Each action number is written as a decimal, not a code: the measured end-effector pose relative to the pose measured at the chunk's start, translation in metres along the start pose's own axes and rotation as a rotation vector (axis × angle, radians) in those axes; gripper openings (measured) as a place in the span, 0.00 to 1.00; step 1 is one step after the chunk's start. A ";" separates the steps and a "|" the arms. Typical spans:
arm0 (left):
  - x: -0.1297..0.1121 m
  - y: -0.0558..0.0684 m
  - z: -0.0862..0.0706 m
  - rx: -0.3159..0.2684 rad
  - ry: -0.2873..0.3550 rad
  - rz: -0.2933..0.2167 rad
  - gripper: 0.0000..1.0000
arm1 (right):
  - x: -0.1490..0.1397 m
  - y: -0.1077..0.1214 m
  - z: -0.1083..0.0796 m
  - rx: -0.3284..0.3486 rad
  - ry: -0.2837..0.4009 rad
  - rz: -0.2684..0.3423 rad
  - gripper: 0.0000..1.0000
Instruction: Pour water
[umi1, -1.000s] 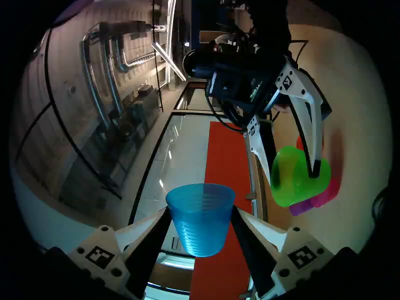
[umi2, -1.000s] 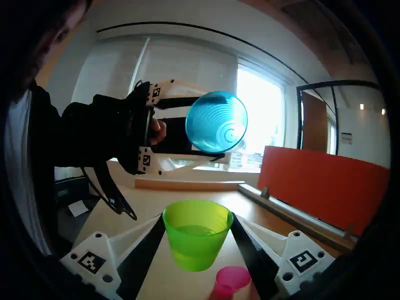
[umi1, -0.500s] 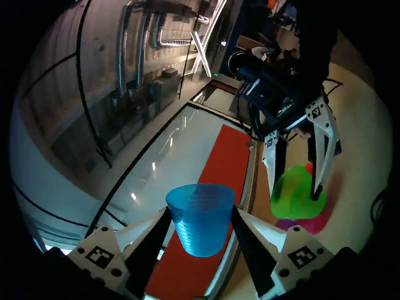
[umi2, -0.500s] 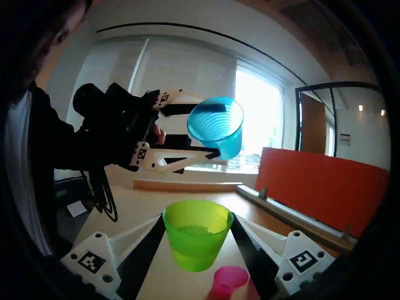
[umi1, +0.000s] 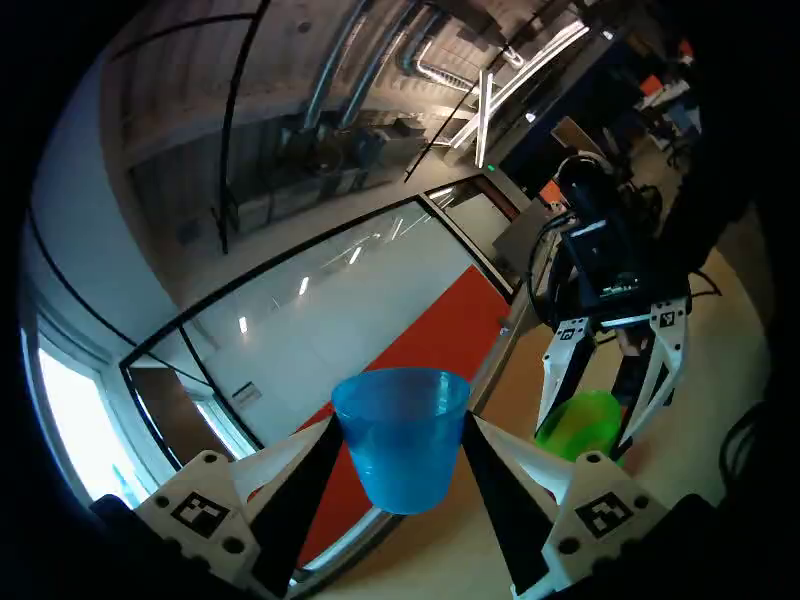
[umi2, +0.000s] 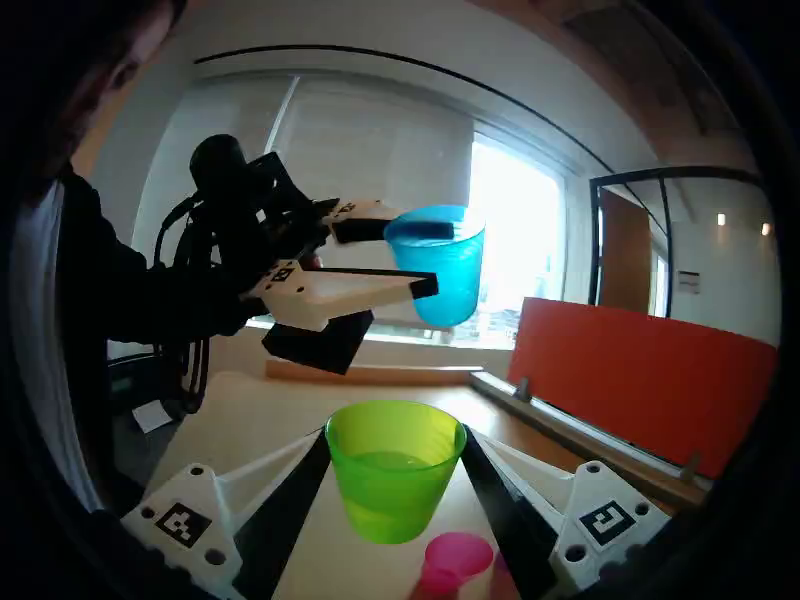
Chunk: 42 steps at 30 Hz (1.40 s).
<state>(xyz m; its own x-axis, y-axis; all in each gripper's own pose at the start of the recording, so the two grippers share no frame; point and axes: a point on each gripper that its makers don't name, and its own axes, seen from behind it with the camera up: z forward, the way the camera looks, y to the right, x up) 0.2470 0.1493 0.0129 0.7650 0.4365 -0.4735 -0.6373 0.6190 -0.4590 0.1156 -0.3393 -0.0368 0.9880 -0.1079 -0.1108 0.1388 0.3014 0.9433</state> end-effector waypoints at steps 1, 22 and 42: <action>-0.001 0.000 0.000 -0.003 -0.004 -0.032 0.83 | 0.000 0.000 0.000 0.000 0.000 0.000 0.93; -0.005 0.003 -0.003 -0.024 -0.026 -0.446 0.83 | 0.004 0.003 -0.004 -0.011 0.006 -0.004 0.93; -0.029 0.008 -0.003 -0.070 -0.113 -0.674 0.83 | 0.010 0.001 -0.006 -0.016 -0.002 0.000 0.93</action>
<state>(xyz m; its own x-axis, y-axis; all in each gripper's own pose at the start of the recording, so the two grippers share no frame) 0.2191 0.1397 0.0208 0.9992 0.0388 0.0126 -0.0201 0.7371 -0.6755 0.1256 -0.3339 -0.0387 0.9878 -0.1099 -0.1106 0.1403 0.3162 0.9383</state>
